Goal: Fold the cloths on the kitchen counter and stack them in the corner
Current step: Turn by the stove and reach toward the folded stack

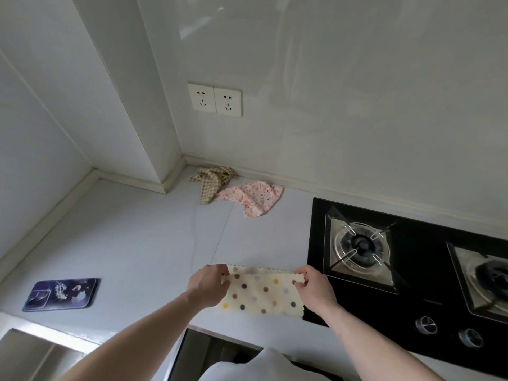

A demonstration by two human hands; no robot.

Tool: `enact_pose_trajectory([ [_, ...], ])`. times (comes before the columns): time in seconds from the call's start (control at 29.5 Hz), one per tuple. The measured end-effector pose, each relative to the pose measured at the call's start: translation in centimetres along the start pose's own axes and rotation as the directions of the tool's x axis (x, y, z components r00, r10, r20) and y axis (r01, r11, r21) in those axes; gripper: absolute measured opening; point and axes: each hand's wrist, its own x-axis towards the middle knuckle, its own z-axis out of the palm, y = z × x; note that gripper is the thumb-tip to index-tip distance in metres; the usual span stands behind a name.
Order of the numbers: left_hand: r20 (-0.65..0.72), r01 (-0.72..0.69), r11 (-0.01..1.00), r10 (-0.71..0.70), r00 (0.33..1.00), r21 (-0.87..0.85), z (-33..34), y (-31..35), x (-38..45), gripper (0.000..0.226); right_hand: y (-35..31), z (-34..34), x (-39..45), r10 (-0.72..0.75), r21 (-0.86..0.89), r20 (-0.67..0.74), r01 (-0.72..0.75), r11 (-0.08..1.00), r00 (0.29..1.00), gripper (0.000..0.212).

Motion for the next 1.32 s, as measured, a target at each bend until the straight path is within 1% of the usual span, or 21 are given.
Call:
enact_pose_trajectory([
  [0.1,0.012,0.024,1.000,-0.024,1.000,0.009,-0.1,0.3,1.5,0.023,-0.5,0.2,1.3,0.034,-0.029,0.009,-0.034,0.999,0.999,0.024],
  [0.24,0.019,0.042,0.999,-0.043,0.999,0.022,0.3,0.4,3.3,0.023,-0.6,0.2,3.0,0.048,-0.112,0.042,-0.043,0.993,0.998,0.030],
  [0.41,0.022,0.041,0.998,-0.042,0.999,0.050,0.5,0.0,4.7,0.030,-1.3,0.5,3.8,0.074,-0.246,0.111,-0.045,0.968,0.991,0.059],
  [0.48,-0.022,-0.023,0.995,0.026,0.999,0.096,0.5,0.0,4.9,0.039,-1.5,1.0,3.5,0.095,-0.261,0.120,-0.061,0.963,0.988,0.062],
  [0.54,-0.052,-0.116,0.989,0.121,0.991,0.089,0.6,0.5,4.3,0.039,-1.5,1.6,3.1,0.120,-0.268,0.121,-0.084,0.960,0.985,0.061],
  [0.61,-0.012,-0.224,0.973,0.226,0.974,0.059,1.1,1.2,3.0,0.034,-1.5,2.2,2.7,0.136,-0.262,0.091,-0.108,0.959,0.986,0.056],
  [0.68,0.087,-0.325,0.944,0.319,0.944,0.058,2.1,1.8,1.5,0.033,-1.8,2.6,2.5,0.166,-0.208,0.048,-0.152,0.966,0.985,0.049],
  [0.71,0.137,-0.355,0.932,0.343,0.929,0.069,2.7,1.9,0.9,0.036,-2.0,2.7,2.6,0.193,-0.165,0.039,-0.184,0.969,0.980,0.045],
  [0.78,0.213,-0.359,0.928,0.333,0.919,0.097,3.8,1.8,-0.1,0.044,-2.3,2.7,2.9,0.244,-0.104,0.052,-0.238,0.966,0.968,0.039],
  [0.88,0.269,-0.355,0.922,0.306,0.913,0.156,4.5,1.3,-0.7,0.054,-2.1,2.3,3.2,0.285,-0.079,0.108,-0.278,0.957,0.952,0.034],
  [0.98,0.292,-0.378,0.904,0.314,0.903,0.199,4.4,0.9,-0.9,0.056,-2.2,1.9,3.2,0.280,-0.094,0.183,-0.266,0.959,0.942,0.013],
  [1.02,0.293,-0.384,0.901,0.318,0.901,0.201,4.3,0.8,-1.0,0.056,-2.4,1.7,3.0,0.283,-0.071,0.200,-0.274,0.959,0.938,0.010],
  [1.09,0.267,-0.381,0.906,0.326,0.907,0.187,4.0,0.6,-0.9,0.053,-2.7,1.2,2.9,0.281,0.027,0.206,-0.293,0.956,0.937,0.012],
  [1.19,0.203,-0.377,0.911,0.343,0.917,0.166,3.8,0.6,-0.7,0.048,-2.7,0.0,2.4,0.277,0.213,0.151,-0.305,0.928,0.949,0.010],
  [1.26,0.208,-0.382,0.910,0.347,0.915,0.162,4.0,0.7,-0.6,0.051,-2.1,-0.8,2.1,0.300,0.284,0.141,-0.329,0.901,0.944,0.007],
  [1.32,0.248,-0.394,0.904,0.348,0.904,0.166,4.5,1.0,-0.7,0.054,-1.5,-1.4,1.8,0.315,0.321,0.131,-0.341,0.884,0.940,0.010],
])
